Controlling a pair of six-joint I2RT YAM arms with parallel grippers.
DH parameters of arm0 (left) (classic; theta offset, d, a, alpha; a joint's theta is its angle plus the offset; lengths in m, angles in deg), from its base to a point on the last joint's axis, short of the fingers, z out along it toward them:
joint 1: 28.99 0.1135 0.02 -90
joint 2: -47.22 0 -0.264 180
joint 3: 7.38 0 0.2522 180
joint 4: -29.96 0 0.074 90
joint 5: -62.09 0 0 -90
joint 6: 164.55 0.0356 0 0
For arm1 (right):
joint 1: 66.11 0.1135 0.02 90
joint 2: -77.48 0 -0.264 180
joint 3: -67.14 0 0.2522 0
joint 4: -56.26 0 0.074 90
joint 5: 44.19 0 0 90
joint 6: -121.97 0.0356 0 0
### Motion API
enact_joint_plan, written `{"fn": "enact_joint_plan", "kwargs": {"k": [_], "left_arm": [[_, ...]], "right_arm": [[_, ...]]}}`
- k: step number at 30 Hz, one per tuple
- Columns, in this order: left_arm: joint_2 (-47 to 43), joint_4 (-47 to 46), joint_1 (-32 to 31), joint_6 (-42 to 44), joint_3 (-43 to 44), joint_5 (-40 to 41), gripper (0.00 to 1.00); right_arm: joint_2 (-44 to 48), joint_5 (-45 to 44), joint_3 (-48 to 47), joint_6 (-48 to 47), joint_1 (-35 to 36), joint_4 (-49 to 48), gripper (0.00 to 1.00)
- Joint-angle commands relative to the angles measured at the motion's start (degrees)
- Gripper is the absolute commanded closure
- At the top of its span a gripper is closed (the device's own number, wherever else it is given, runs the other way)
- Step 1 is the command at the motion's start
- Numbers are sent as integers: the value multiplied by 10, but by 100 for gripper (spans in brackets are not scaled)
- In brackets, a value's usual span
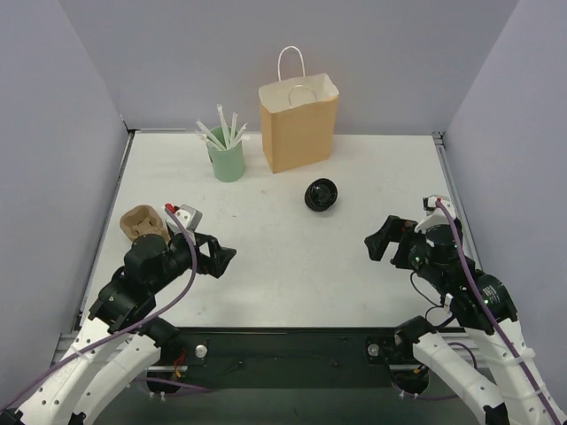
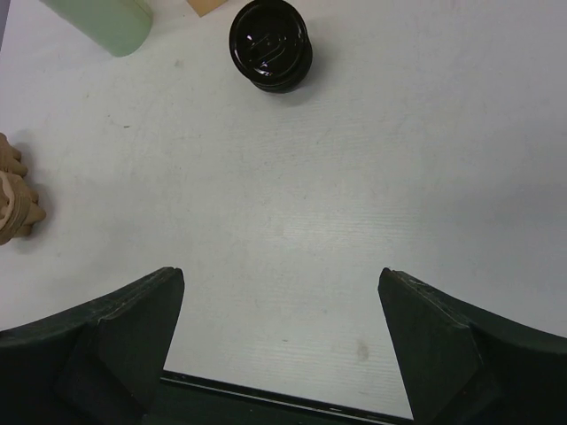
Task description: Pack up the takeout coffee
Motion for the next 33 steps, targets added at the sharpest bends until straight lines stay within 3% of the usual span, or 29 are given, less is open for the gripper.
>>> {"fn": "enact_joint_plan", "kwargs": {"k": [1, 9, 15, 17, 19, 21, 26, 33], "left_arm": [[-14, -11, -2, 4, 18, 15, 3], [-17, -14, -2, 2, 15, 21, 3], [-15, -13, -3, 2, 15, 18, 3], [-14, -13, -5, 1, 16, 16, 3], [-14, -11, -5, 2, 17, 10, 3], [-16, -11, -6, 2, 19, 8, 3], [-20, -10, -6, 1, 18, 9, 3], [-8, -14, -8, 4, 19, -14, 3]], "right_arm": [[0, -41, -24, 4, 3, -7, 0], [-31, -175, -27, 6, 2, -11, 6], [-132, -305, -86, -96, -32, -2, 15], [-165, -244, -108, -121, -83, 11, 20], [-214, -145, -129, -135, -177, 17, 23], [-263, -136, -140, -145, -229, 25, 27], [-352, -85, -168, -140, -287, 34, 36], [-492, -107, -198, -157, -327, 33, 43]]}}
